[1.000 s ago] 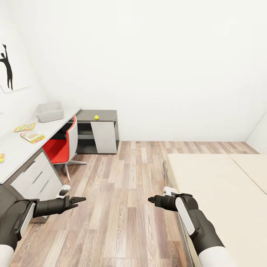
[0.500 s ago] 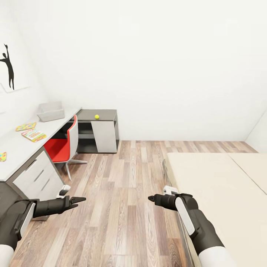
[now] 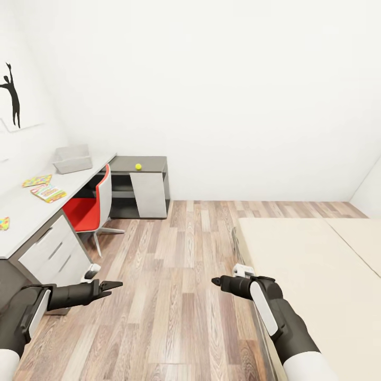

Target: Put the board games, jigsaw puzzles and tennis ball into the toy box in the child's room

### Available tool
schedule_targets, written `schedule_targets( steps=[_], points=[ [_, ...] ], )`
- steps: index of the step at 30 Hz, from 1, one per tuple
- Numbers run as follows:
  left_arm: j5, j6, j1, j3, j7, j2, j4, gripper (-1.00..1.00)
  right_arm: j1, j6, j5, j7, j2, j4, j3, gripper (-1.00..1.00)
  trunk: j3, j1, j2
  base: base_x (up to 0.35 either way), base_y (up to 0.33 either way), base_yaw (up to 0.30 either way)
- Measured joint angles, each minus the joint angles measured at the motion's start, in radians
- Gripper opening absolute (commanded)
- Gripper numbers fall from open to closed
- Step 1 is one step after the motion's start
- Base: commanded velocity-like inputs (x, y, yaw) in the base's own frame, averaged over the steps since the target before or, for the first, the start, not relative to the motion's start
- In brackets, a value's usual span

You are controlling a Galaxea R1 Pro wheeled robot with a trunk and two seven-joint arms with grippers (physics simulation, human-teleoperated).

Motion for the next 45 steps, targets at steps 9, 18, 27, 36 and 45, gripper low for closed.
schedule_targets(
  steps=[9,18,27,36,45],
  points=[
    [-0.001,0.0,0.0,-0.002,0.002,0.0,0.0,1.0,0.0,-0.002,-0.002,0.0,0.0,0.0,0.0,1.0,0.0,0.0,0.0,0.0,-0.186,0.0],
    [-0.001,0.0,0.0,-0.002,0.003,0.0,0.0,1.0,0.0,-0.002,-0.002,0.0,0.0,0.0,0.0,1.0,0.0,0.0,0.0,0.0,-0.289,0.0],
    [-0.001,0.0,0.0,-0.002,0.004,0.0,0.0,1.0,0.0,-0.002,-0.002,0.0,0.0,0.0,0.0,1.0,0.0,0.0,0.0,0.0,-0.297,0.0],
    [-0.001,0.0,0.0,-0.002,0.005,0.0,0.0,1.0,0.0,-0.002,-0.005,0.0,0.0,0.0,0.0,1.0,0.0,0.0,0.0,0.0,-0.297,0.0],
    [-0.002,0.0,0.0,-0.002,0.008,0.0,0.0,1.0,0.0,-0.001,-0.006,0.0,0.0,0.0,-0.002,1.0,0.0,0.0,0.0,0.0,-0.297,0.0]
  ],
)
